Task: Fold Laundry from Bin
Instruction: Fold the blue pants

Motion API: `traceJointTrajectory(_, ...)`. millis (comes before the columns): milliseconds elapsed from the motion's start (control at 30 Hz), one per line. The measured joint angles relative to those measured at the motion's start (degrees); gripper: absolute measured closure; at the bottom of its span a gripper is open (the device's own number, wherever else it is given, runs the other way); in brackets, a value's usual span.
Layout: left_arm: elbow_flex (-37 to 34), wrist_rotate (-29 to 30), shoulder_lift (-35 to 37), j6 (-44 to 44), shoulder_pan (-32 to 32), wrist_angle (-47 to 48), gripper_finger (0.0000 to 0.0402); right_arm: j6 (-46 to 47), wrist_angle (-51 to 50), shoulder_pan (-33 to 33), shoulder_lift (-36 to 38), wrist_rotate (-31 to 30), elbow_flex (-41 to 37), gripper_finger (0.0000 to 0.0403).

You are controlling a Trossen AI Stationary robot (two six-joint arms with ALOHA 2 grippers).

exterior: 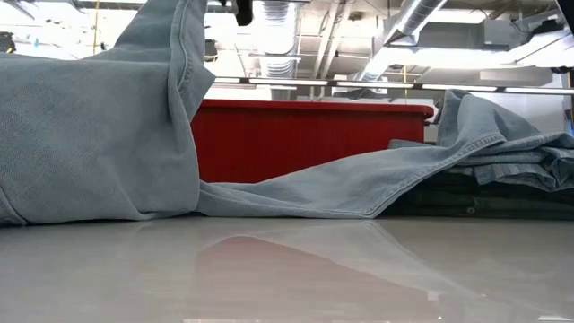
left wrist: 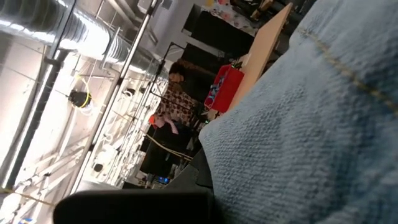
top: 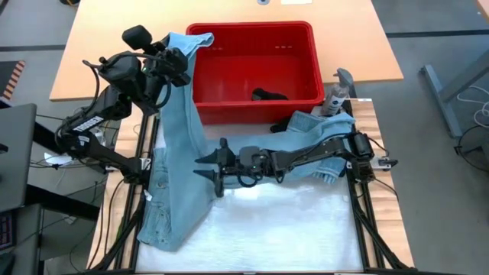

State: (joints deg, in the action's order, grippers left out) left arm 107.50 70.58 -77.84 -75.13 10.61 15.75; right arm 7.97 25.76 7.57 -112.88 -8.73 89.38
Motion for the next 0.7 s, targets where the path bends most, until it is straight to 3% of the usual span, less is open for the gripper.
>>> traceJointTrajectory(133, 0.00, 0.03, 0.00, -0.48, 0.00, -0.02, 0.0401, 2.86, -0.34, -0.06, 0.16, -0.62, 0.04, 0.0216)
traceJointTrajectory(333, 0.00, 0.44, 0.02, -0.50, 0.00, -0.02, 0.0401, -12.75, -3.06, 2.59, 0.02, -25.79, 0.00, 0.0225)
traceJointTrajectory(400, 0.00, 0.44, 0.02, -0.50, 0.00, -0.02, 0.0401, -18.09, -1.79, 3.42, 0.02, -31.39, 0.00, 0.0231)
traceJointTrajectory(533, 0.00, -0.34, -0.04, -0.18, 0.00, -0.11, 0.0401, -22.18, -0.65, 3.67, 0.02, -31.74, 1.43, 0.0234)
traceJointTrajectory(700, 0.00, -0.48, -0.09, 1.67, 0.00, -0.12, 0.0401, -16.76, -7.72, 2.84, -3.18, -31.23, 8.32, 0.0228)
